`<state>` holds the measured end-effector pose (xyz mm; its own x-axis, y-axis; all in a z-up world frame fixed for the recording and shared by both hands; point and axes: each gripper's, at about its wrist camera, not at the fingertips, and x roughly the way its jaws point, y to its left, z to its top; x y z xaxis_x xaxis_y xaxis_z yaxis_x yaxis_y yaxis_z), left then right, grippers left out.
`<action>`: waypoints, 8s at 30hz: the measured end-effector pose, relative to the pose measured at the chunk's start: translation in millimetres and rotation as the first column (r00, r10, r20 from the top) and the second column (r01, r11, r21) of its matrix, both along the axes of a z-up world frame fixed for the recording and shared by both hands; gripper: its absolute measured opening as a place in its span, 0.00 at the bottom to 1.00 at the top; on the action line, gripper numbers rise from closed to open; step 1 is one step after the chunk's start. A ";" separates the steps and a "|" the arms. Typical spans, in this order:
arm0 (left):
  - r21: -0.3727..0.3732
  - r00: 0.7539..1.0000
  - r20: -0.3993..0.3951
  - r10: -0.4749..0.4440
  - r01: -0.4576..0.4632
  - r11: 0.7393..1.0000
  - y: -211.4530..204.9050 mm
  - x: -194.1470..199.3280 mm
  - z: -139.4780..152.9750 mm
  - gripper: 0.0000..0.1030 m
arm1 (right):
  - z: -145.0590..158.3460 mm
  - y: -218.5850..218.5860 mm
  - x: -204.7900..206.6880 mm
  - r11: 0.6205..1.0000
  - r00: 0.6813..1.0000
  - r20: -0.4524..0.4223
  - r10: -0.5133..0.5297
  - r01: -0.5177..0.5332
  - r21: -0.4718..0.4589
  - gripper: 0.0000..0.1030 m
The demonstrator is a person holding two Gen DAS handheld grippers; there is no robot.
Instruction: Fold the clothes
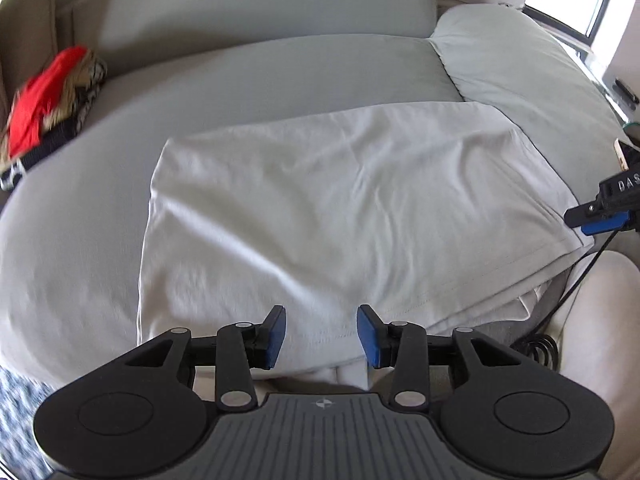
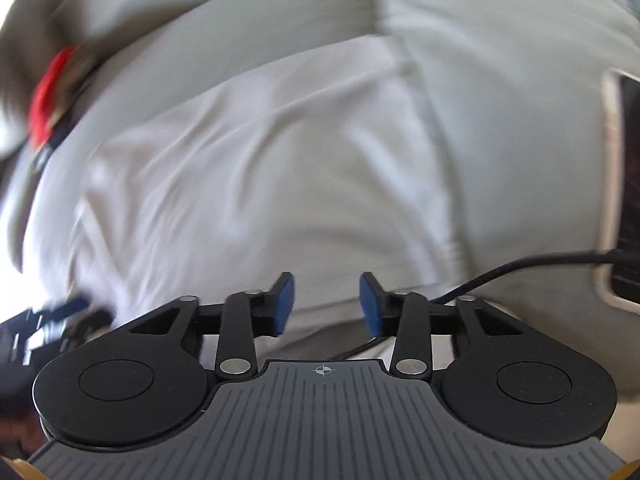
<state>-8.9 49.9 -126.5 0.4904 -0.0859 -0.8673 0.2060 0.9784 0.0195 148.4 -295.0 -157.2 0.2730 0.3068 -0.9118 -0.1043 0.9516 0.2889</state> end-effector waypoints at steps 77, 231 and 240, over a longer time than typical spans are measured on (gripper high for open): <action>-0.065 0.980 -0.067 0.187 -0.191 0.979 26.1 -30.2 -2.3 0.41 | -91.9 -60.2 -89.0 0.303 0.606 -0.306 -0.734 0.696 0.651 0.25; 0.019 0.995 -0.073 0.066 -0.065 0.998 -16.0 -33.5 1.4 0.56 | 46.2 46.7 -122.6 0.998 0.994 0.107 -0.022 0.016 0.057 0.51; 0.013 0.993 -0.086 0.079 -0.078 0.997 -11.9 -33.0 -2.4 0.56 | 45.1 47.4 -121.7 0.998 0.994 0.106 -0.024 0.018 0.058 0.52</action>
